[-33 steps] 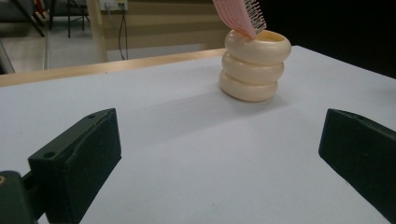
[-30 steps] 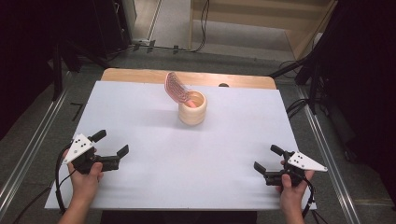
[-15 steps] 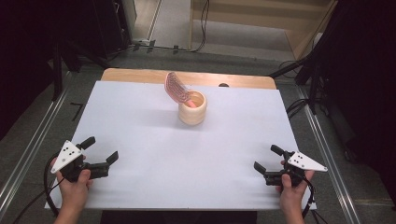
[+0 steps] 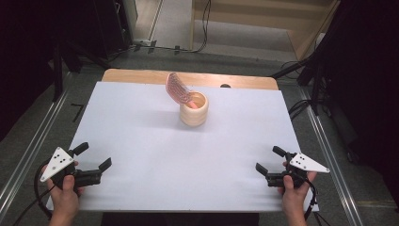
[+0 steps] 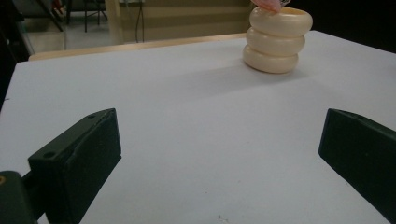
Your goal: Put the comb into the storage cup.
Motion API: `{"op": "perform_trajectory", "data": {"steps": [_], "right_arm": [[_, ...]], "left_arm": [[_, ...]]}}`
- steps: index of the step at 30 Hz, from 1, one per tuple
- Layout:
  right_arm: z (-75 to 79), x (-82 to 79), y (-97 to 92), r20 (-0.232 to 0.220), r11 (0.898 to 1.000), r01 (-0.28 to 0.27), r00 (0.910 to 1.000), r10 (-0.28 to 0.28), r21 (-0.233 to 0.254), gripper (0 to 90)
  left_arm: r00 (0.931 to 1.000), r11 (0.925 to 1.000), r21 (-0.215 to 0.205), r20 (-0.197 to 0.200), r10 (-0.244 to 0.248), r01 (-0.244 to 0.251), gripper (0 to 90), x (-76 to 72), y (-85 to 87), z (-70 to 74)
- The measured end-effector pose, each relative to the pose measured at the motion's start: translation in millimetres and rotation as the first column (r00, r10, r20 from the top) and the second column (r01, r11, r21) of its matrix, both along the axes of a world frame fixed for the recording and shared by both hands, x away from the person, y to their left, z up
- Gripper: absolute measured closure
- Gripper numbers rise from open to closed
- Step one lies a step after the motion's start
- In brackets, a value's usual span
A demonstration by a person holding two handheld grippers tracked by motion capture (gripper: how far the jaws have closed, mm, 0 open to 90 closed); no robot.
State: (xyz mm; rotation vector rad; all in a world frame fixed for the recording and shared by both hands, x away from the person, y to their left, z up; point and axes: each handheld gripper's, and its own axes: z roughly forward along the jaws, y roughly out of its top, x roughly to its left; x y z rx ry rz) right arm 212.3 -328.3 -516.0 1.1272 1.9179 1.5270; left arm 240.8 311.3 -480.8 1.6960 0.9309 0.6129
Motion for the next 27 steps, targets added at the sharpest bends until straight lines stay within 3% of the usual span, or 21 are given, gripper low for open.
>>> {"op": "perform_trajectory", "data": {"steps": [6,18,27], "right_arm": [[-0.3,0.5,0.7,0.002,1.0,0.0,1.0,0.0,-0.001,0.0],[-0.5,0.5,-0.2,0.001,1.0,0.005,1.0,-0.005,-0.002,0.0],[-0.1,0.3,-0.1,0.001,1.0,-0.002,1.0,0.002,0.002,0.0]], "left_arm": [[0.9999,0.9998,0.02,0.014,0.001,-0.001,0.0,1.7,8.9,-2.2],[1.0,0.9989,-0.046,0.0,0.0,0.0,0.0,6.0,15.3,-10.4],[0.9999,0.9998,-0.017,-0.001,-0.013,0.013,0.0,6.3,11.9,-12.3]]}}
